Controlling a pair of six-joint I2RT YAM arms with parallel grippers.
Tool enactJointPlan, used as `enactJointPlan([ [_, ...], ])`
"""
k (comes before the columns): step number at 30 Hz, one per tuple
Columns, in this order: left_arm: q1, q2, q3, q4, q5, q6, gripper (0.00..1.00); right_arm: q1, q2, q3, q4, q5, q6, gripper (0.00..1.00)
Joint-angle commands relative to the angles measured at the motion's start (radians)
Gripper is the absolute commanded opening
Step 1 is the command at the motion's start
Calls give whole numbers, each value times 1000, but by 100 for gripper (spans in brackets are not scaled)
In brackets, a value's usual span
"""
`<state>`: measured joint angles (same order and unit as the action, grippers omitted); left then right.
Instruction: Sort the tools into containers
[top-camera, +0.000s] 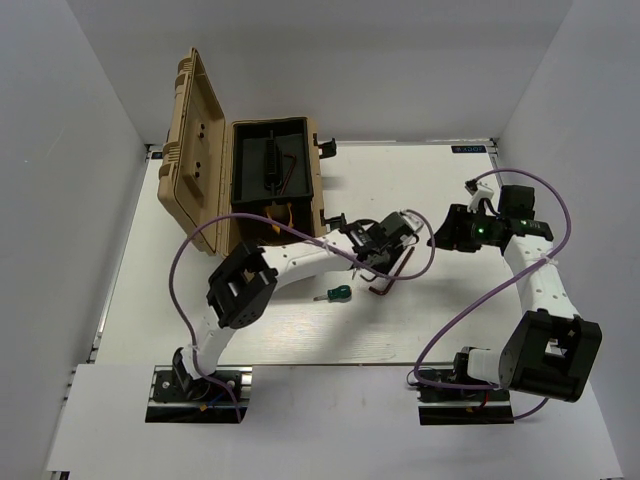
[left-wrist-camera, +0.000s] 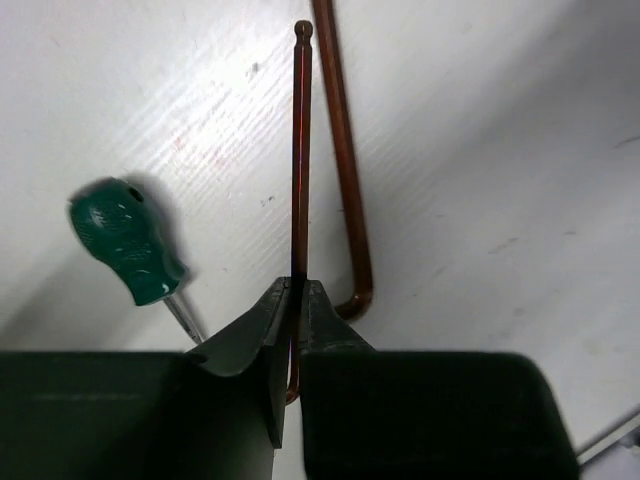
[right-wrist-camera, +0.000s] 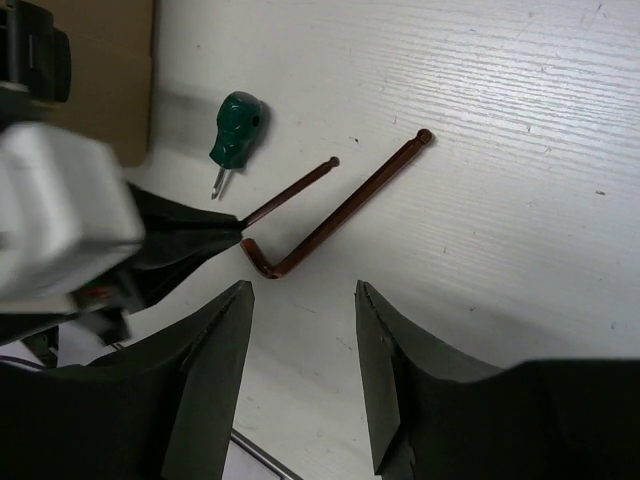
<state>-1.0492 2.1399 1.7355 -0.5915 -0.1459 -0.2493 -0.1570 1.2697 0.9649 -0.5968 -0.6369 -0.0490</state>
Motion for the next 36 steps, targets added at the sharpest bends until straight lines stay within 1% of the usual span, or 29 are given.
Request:
enactJointPlan([
  [1, -3, -167, 84, 2, 6, 12, 0, -10, 5, -6, -11, -24, -12, 52],
  [6, 8, -236, 145, 2, -32, 21, 0, -13, 5, -12, -9, -30, -5, 52],
  [9, 26, -284, 157, -7, -148, 47, 0, -12, 8, -15, -12, -30, 0, 49],
  [11, 40, -307, 167, -7, -193, 60, 0, -13, 8, -18, -8, -35, 3, 46],
  [12, 57, -328, 167, -7, -242, 61, 0, -9, 8, -20, -6, -40, 6, 43],
  [13, 81, -340, 167, 5, -262, 71, 0, -9, 10, -23, -3, -52, 8, 39],
  [16, 129, -377, 113, 60, -380, 91, 0, 5, 23, -26, 2, -58, 12, 30],
  [17, 171, -391, 89, 71, -406, 91, 0, 7, 28, -23, -1, -60, 12, 30],
  [19, 228, -391, 70, 103, -417, 100, 0, 25, 37, -17, -12, -46, 11, 27],
  [20, 283, -391, 59, 113, -428, 100, 0, 28, 39, -18, -12, -40, 11, 27],
  [22, 331, -373, 59, 131, -437, 114, 0, 51, 45, -18, -6, -29, 11, 27],
  [23, 372, -355, 100, 122, -437, 114, 0, 59, 51, -15, -9, -17, 9, 27],
  [26, 420, -252, 185, 96, -436, 114, 0, 95, 71, -12, -6, 6, 9, 27],
  [27, 443, -203, 218, 85, -435, 114, 0, 111, 76, -11, -8, 19, 9, 29],
  [28, 443, -183, 234, 85, -435, 123, 0, 111, 80, -8, -9, 29, 11, 30],
  [29, 457, -163, 248, 75, -426, 124, 0, 126, 89, -8, -5, 35, 14, 34],
  [31, 468, -132, 272, 75, -426, 124, 0, 139, 103, -3, -6, 78, 27, 38],
  [32, 477, -108, 272, 75, -402, 124, 0, 155, 111, 1, -1, 91, 35, 40],
  [33, 477, -95, 272, 75, -402, 124, 0, 155, 128, 0, 8, 106, 38, 44],
  [34, 488, -81, 297, 64, -402, 124, 9, 192, 134, 3, 15, 158, 91, 44],
  [36, 488, -46, 317, 49, -402, 124, 17, 212, 164, 5, 34, 183, 130, 44],
])
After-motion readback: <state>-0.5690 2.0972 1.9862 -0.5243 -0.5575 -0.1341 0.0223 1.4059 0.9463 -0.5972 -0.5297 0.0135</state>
